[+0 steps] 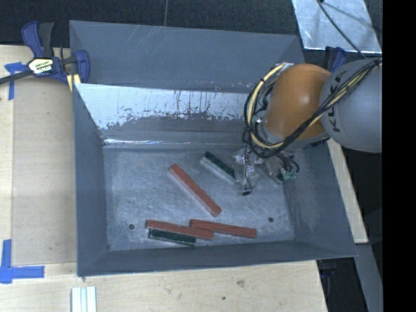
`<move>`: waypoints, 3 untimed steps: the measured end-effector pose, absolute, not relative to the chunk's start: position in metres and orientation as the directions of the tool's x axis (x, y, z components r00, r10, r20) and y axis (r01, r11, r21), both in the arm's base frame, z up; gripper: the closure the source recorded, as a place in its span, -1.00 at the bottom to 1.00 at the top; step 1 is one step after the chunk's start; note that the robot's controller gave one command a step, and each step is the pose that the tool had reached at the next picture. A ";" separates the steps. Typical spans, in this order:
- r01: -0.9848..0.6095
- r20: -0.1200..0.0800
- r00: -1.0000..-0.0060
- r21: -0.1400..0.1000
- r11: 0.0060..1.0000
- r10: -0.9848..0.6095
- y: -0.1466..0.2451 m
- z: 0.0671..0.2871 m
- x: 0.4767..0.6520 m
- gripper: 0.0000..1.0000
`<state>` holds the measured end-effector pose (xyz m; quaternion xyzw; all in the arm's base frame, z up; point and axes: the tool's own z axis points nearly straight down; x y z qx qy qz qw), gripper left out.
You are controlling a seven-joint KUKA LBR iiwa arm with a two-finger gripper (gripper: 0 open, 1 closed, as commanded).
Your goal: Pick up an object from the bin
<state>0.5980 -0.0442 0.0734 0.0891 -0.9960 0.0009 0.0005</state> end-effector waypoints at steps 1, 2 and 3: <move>-0.177 -0.007 -0.984 -0.001 0.984 -0.177 -0.043 0.072 0.599 -1.00; -0.109 -0.006 -0.994 -0.002 0.994 -0.109 -0.015 0.073 0.618 -1.00; -0.354 -0.002 -0.935 0.003 0.935 -0.354 0.137 0.071 0.576 -1.00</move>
Offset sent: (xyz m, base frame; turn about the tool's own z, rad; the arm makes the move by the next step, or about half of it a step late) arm 0.0000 0.0000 0.0000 0.0000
